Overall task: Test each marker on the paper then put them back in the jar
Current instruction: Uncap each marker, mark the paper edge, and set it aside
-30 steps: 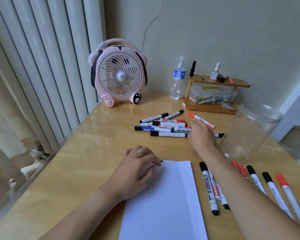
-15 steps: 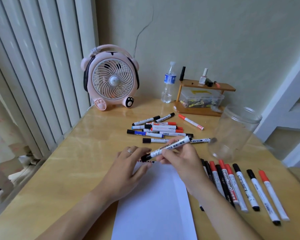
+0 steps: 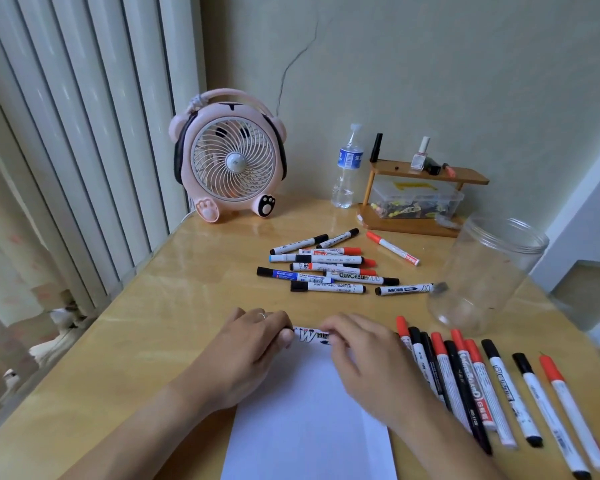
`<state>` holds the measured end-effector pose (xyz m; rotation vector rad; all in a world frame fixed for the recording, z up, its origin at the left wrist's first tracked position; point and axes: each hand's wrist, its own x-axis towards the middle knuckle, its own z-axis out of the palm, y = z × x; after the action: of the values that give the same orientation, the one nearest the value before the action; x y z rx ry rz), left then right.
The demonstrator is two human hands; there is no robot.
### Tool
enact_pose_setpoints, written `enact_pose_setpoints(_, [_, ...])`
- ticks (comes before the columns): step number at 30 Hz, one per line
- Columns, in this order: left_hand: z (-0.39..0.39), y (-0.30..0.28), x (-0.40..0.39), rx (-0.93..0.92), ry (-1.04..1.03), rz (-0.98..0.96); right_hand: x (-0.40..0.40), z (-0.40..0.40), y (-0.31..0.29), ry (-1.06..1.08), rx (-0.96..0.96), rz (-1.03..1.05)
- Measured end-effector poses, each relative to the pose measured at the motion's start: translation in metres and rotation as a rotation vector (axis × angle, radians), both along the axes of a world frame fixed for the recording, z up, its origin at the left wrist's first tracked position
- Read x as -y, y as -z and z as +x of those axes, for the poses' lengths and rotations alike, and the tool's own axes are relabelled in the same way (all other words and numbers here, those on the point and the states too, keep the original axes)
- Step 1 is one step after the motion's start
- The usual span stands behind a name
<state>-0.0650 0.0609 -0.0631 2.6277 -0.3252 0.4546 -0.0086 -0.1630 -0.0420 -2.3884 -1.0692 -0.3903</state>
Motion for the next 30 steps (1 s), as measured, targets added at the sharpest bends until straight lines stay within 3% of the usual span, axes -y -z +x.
enact_pose_setpoints(4, [-0.001, 0.002, 0.007, -0.043, 0.029, -0.138, -0.031, -0.016, 0.008, 0.006, 0.269, -0.071])
enact_pose_setpoints(10, [-0.001, 0.005, 0.002, -0.08, 0.085, -0.152, -0.034, -0.012, 0.017, 0.036, 0.411, -0.093])
enact_pose_setpoints(22, [0.002, 0.006, -0.002, -0.029, 0.139, -0.096, -0.027, -0.017, 0.006, 0.044, 0.334, -0.212])
enact_pose_setpoints(26, [0.0, 0.001, -0.014, 0.067, 0.058, -0.034, -0.015, -0.012, -0.005, 0.087, 0.156, -0.252])
enact_pose_setpoints(30, [0.0, -0.003, -0.023, 0.153, -0.108, -0.081, -0.003, -0.005, -0.01, 0.085, -0.086, -0.034])
